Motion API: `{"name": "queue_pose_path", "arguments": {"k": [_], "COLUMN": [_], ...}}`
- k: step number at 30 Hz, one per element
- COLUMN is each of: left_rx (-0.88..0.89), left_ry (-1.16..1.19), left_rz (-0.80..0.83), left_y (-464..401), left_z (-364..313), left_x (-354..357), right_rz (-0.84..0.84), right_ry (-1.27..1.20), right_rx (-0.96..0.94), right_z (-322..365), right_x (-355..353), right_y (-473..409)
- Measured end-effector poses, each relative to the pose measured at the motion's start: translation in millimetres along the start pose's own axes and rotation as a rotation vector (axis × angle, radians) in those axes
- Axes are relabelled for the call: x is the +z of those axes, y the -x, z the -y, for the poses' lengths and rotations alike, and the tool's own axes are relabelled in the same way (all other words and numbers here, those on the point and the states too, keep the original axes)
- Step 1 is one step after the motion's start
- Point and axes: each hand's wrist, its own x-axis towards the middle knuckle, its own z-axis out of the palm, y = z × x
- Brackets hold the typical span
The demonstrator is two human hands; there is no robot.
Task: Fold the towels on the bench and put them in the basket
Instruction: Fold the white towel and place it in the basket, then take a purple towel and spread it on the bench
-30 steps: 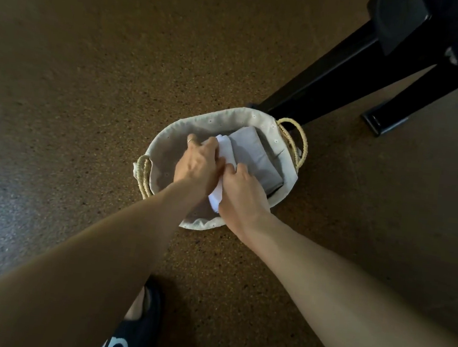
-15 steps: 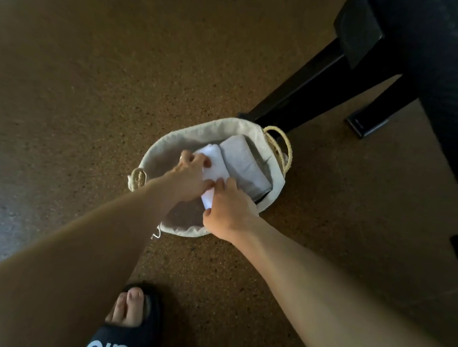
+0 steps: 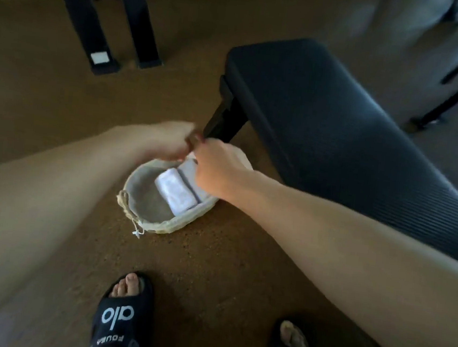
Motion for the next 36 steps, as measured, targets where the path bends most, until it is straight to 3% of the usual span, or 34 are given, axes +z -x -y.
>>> {"name": "queue_pose_path", "arguments": {"k": [4, 7, 10, 17, 22, 24, 30, 36], "left_rx": [0.173, 0.287, 0.434, 0.75, 0.68, 0.648, 0.583, 0.551], "left_ry": [0.025, -0.007, -0.045, -0.175, -0.376, -0.428, -0.41, -0.139], "left_rz": [-0.096, -0.086, -0.051, 0.153, 0.308, 0.345, 0.37, 0.237], "left_y": [59, 99, 141, 215, 227, 229, 230, 218], "left_z": [-97, -182, -270, -400, -441, -447, -452, -453], "left_x": [-29, -24, 0, 88, 149, 168, 203, 206], "right_rz": [-0.24, -0.37, -0.364, 0.035, 0.442, 0.515, 0.324, 0.054], "right_ry": [-0.433, -0.465, -0.413, -0.186, -0.129, -0.078, -0.242, -0.478], "right_rx": [0.151, 0.268, 0.43, 0.685, 0.778, 0.757, 0.731, 0.735], "right_z": [-24, -70, -121, -195, -212, -210, -222, -229], "right_x": [-84, -134, -164, -170, -134, -114, -68, -82], "right_y": [85, 167, 253, 423, 484, 497, 523, 526]}}
